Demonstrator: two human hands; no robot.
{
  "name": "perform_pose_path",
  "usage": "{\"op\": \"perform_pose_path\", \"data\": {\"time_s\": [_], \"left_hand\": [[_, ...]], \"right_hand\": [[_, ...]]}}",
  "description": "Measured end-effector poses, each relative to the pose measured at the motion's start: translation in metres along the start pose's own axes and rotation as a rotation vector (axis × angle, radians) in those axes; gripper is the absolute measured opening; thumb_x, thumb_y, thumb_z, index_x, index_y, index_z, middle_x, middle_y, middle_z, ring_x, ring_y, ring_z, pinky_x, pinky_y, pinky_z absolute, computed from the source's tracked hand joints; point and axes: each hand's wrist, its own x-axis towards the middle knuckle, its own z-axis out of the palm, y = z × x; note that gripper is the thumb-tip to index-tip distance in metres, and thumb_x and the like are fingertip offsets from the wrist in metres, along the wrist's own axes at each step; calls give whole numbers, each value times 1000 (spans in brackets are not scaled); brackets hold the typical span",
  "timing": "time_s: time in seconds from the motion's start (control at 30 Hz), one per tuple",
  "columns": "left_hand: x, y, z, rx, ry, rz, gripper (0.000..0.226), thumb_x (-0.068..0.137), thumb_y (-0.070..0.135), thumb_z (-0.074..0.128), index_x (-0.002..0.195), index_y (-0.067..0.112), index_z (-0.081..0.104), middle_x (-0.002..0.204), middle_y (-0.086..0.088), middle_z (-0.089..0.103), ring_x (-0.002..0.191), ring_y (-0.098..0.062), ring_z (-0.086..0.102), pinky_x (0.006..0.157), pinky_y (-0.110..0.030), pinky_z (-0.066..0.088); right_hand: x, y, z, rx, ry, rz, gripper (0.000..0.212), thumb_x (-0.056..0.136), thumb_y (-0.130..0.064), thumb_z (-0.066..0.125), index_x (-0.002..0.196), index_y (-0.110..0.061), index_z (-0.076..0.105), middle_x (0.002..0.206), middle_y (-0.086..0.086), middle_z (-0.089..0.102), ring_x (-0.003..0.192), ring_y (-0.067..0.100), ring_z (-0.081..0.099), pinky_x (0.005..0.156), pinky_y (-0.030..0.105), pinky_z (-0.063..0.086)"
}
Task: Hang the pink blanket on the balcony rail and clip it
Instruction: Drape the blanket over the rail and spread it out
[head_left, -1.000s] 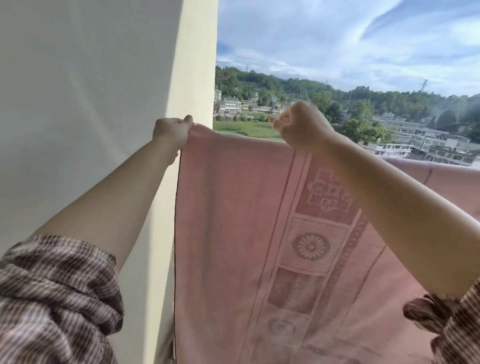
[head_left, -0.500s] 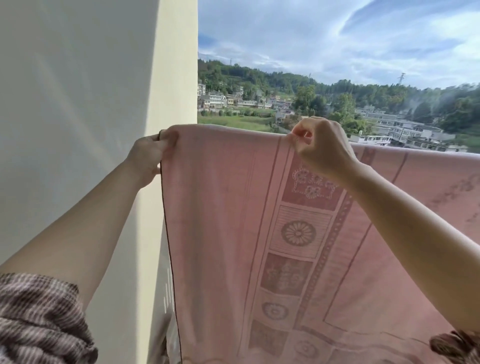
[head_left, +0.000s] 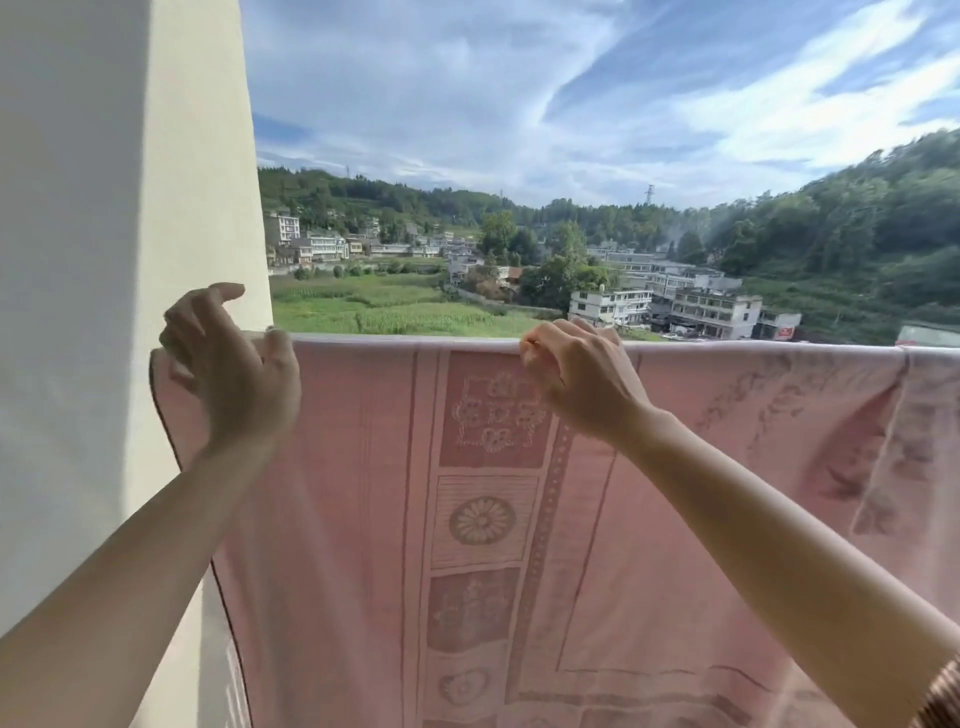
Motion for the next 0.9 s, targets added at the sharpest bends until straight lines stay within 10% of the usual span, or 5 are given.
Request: {"op": "perform_pose_path", "data": {"time_s": [0.33,0.53,0.9], "left_hand": [[-141,153,112,237,-558,623,39,88,25,50,125,13,46,124,-12,56,120,-30,47,112,-54,14],[-275,272,184,185,-711,661,58,89,32,48,143,22,30,155,-13,16,143,-28,11,115,-49,2],[-475,447,312,11,-1083,614,58,89,33,42,143,23,27,156,-11,15,144,-28,8,117,-46,10]], "right_hand": [[-109,153,-98,-155,29,265,41,89,-28,52,124,-8,55,126,9,60,115,23,54,96,41,44],[-220,272,-167,-155,-113,513,39,89,-31,54,124,-13,56,126,6,58,120,23,50,95,32,41],[-361,449,-281,-212,-227,811,49,91,-34,53,132,-9,47,133,8,51,124,25,47,100,39,42]]}}
